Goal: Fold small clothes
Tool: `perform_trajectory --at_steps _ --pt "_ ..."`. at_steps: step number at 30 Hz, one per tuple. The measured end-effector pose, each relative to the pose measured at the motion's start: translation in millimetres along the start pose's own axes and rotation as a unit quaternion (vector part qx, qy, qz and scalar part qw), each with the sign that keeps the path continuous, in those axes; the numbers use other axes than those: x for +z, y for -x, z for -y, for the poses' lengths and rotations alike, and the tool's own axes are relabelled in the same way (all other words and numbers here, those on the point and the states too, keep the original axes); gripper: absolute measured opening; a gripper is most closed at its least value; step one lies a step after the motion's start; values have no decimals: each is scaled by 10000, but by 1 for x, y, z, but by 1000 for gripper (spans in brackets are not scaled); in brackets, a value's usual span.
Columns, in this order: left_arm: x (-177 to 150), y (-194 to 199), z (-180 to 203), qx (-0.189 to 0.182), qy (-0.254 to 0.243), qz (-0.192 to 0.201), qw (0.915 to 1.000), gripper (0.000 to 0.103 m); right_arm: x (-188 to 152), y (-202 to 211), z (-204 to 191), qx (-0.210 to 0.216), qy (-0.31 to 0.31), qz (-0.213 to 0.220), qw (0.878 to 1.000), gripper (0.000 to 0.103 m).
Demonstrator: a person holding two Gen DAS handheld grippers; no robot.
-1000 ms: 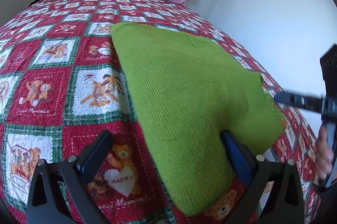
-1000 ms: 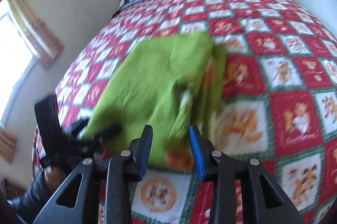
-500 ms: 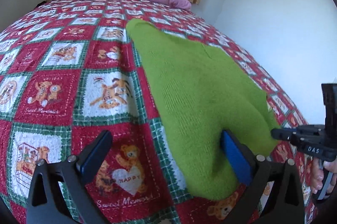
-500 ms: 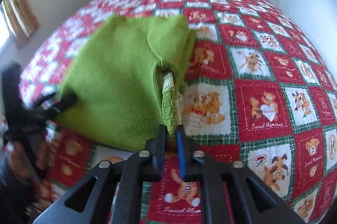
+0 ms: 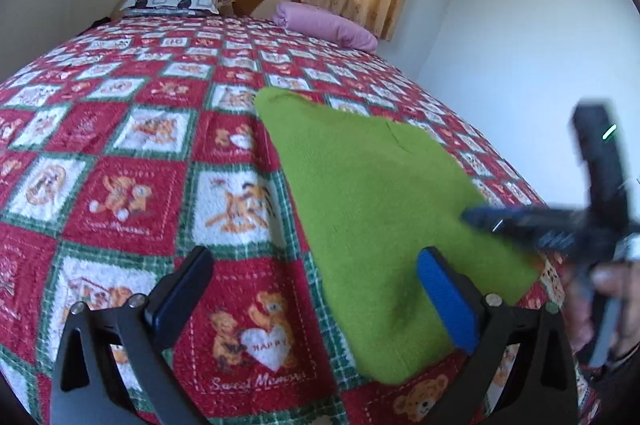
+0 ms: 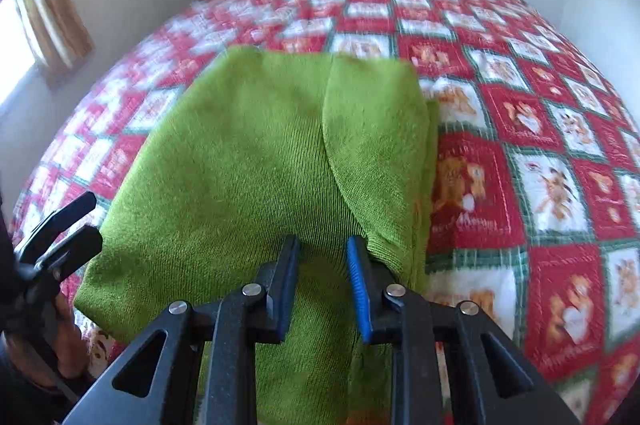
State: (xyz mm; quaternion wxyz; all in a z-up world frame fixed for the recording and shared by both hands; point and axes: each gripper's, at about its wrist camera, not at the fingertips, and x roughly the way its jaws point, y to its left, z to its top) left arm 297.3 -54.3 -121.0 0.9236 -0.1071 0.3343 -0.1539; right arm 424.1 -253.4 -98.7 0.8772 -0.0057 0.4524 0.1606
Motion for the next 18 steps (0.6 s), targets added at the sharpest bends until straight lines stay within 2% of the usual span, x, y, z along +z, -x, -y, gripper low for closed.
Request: perform_trajectory --at_steps 4,5,8,10,11,14,18 --pt "15 -11 9 160 -147 -180 9996 103 -8 14 7 274 -89 93 9995 25" --pt "19 -22 13 325 -275 -353 9985 103 -8 19 7 363 -63 158 9992 27" --pt "16 -41 12 426 -311 -582 9969 103 -1 39 18 748 -297 505 9955 30" --pt "13 -42 2 218 -57 -653 9976 103 10 38 31 892 -575 669 9921 42" --pt "13 -42 0 152 -12 -693 9975 103 17 36 40 784 -765 731 9913 55" --pt "10 -44 -4 -50 71 -775 9970 103 33 20 66 829 -1279 836 9848 57" --pt "7 -43 -5 -220 140 -721 9971 103 44 -16 91 941 -1757 415 9791 57"
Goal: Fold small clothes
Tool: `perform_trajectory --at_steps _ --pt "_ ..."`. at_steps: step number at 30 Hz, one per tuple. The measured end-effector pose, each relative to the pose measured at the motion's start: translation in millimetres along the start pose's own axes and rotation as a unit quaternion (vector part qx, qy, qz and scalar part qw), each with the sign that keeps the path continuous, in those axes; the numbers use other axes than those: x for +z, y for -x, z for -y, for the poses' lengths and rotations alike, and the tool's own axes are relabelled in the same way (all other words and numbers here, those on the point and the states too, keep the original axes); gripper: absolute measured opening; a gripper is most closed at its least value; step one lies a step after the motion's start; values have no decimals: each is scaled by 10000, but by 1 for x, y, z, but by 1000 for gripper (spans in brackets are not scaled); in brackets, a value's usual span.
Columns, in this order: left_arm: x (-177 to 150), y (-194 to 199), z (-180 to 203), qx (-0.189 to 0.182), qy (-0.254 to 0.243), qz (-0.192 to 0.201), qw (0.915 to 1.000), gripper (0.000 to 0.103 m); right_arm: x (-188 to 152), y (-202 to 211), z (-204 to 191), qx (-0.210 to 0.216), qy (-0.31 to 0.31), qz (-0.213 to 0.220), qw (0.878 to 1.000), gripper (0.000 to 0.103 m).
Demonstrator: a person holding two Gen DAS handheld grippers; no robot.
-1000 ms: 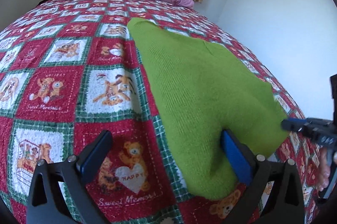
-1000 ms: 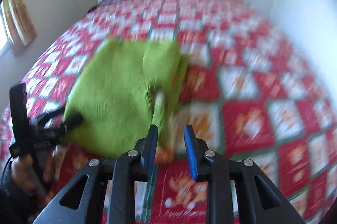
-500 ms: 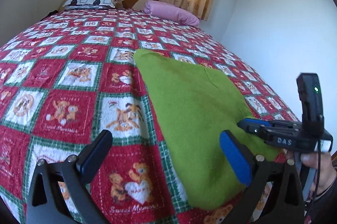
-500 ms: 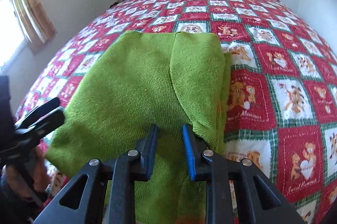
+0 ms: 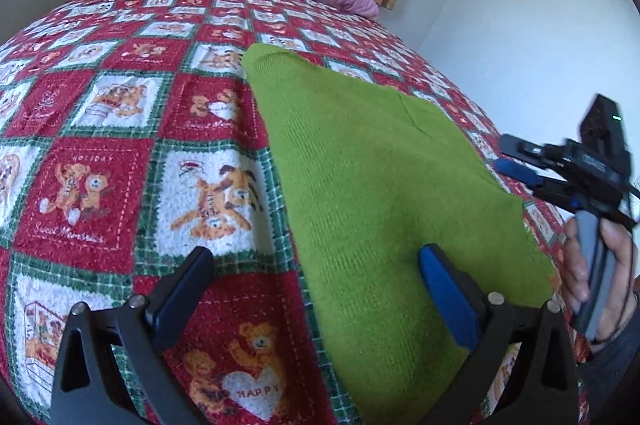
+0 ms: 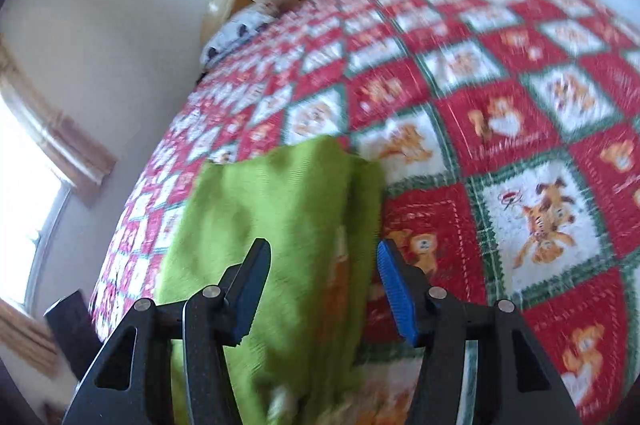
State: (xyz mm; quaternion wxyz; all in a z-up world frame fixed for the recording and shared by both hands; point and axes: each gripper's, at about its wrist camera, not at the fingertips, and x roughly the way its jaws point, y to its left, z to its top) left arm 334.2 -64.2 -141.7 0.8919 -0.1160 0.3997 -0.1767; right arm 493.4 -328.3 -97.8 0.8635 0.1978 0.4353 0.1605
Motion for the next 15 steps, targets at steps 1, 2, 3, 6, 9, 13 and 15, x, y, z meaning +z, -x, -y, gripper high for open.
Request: perform_trajectory --at_steps 1,2,3,6,9,13,15 --pt "-1 1 2 -73 -55 16 10000 103 2 -8 4 -11 -34 -69 10000 57" --pt "-2 1 4 -116 -91 11 9999 102 5 -13 8 5 -56 -123 9999 57" --pt "-3 1 5 -157 -110 9 9998 102 7 -20 10 57 -104 -166 9998 57" --pt "-3 1 7 -318 -159 5 9994 98 13 -30 14 147 -116 -200 9996 57" --pt "-4 0 10 -380 -192 -6 9991 95 18 -39 15 181 -66 -202 9996 56" --pt "-3 -1 13 -378 -243 -55 9990 93 19 -47 15 361 -22 -184 9992 55" --pt "-3 -3 16 -341 -274 -105 9990 93 16 -49 15 447 46 -182 9988 47"
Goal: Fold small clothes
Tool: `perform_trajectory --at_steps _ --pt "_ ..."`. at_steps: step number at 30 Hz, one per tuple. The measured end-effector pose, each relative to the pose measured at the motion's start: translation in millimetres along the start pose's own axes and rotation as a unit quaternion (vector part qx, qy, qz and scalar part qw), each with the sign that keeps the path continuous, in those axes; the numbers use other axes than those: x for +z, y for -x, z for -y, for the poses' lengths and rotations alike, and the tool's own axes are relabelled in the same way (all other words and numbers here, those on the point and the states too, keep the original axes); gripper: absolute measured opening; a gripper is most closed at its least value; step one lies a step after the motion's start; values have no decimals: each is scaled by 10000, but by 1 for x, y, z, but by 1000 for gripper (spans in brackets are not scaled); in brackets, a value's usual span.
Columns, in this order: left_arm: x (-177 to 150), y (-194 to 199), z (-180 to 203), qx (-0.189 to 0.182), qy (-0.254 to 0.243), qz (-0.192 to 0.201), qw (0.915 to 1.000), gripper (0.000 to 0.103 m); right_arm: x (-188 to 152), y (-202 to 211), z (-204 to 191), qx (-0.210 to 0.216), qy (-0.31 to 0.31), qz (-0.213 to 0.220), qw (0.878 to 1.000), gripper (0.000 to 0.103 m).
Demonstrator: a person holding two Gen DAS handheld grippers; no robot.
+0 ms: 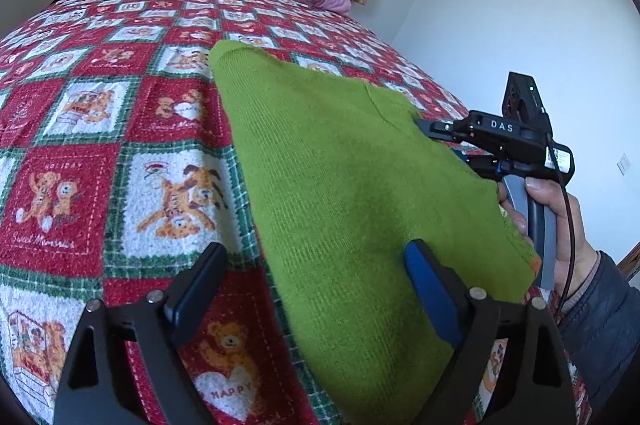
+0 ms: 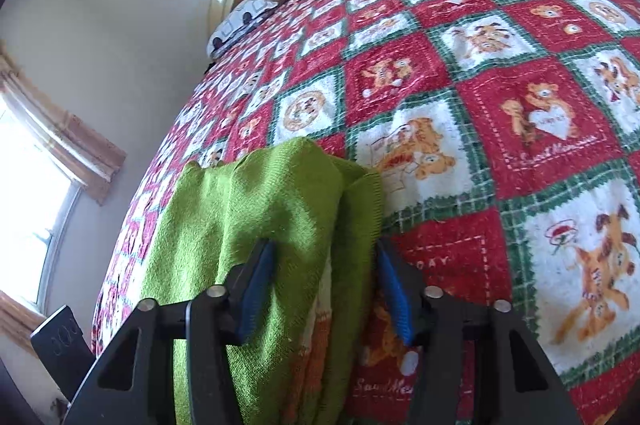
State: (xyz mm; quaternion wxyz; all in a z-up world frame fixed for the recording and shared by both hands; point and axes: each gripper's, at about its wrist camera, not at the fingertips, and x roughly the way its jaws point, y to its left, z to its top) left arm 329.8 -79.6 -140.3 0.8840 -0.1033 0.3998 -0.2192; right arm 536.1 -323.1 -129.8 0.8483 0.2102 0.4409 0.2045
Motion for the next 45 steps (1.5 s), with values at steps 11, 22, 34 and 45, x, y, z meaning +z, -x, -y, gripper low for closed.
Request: perform_trajectory --at_steps 11,22,34,45 --pt "1 -5 18 249 -346 -40 9991 86 -4 -3 7 97 -64 93 9999 41" --pt "2 -5 34 333 -655 -52 9973 66 -6 -1 -16 -482 180 110 9986 29" --pt "11 1 51 663 -993 -194 9927 40 -8 18 -31 -751 165 221 9968 13" --pt "15 40 56 729 -982 4 9925 36 -20 49 -69 -396 343 404 9978 10"
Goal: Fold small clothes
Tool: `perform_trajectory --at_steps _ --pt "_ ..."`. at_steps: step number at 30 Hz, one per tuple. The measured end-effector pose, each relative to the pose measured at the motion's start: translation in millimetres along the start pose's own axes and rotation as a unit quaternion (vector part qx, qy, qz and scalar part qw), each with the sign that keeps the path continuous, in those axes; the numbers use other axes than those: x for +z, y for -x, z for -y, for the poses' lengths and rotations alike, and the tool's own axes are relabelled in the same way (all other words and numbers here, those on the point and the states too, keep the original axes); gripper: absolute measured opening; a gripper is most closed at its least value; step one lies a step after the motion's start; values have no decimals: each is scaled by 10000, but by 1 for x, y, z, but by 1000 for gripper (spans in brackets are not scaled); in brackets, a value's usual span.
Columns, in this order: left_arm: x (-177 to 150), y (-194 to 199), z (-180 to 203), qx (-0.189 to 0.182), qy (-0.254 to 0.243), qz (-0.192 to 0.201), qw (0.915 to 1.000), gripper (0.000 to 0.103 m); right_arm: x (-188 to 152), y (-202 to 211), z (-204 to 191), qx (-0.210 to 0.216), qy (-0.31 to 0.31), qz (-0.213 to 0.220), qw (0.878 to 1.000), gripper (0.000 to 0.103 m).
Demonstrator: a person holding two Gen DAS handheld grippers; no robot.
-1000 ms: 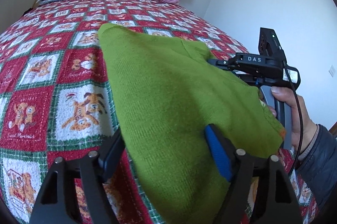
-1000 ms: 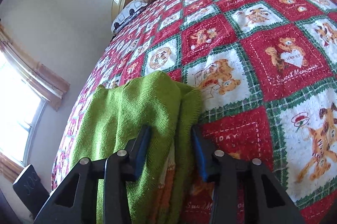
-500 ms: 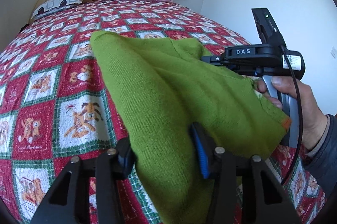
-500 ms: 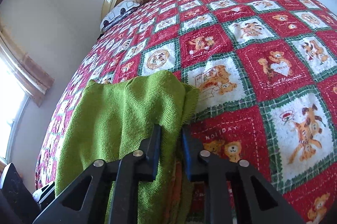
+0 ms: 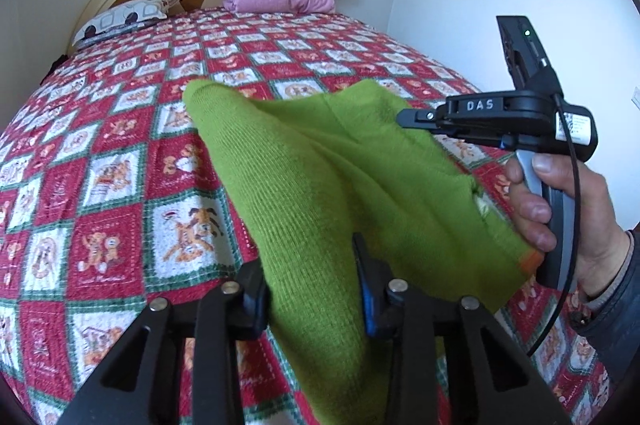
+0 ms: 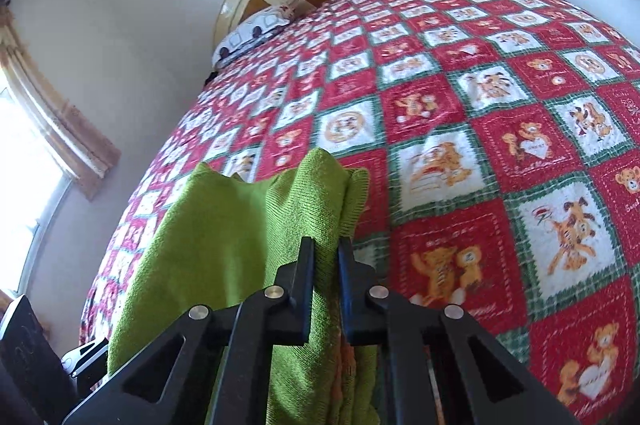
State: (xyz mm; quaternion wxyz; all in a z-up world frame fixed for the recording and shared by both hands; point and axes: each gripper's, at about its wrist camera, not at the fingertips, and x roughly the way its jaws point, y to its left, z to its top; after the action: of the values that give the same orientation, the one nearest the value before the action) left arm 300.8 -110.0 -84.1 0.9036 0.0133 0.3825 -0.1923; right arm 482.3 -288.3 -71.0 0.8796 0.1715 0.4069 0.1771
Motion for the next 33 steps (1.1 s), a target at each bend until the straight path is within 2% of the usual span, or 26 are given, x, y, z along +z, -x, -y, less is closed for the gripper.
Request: perform_trajectory --at_steps 12,23,33 --pt "-22 61 -27 144 -38 258 9996 36 -30 12 -69 650 312 -103 9973 9" --pt "-50 121 -66 537 258 575 9966 36 -60 -13 -144 1283 622 -410 9889 9" --pt "-86 161 -116 913 661 670 9914 36 -89 -50 -219 1743 973 -768 9769 9"
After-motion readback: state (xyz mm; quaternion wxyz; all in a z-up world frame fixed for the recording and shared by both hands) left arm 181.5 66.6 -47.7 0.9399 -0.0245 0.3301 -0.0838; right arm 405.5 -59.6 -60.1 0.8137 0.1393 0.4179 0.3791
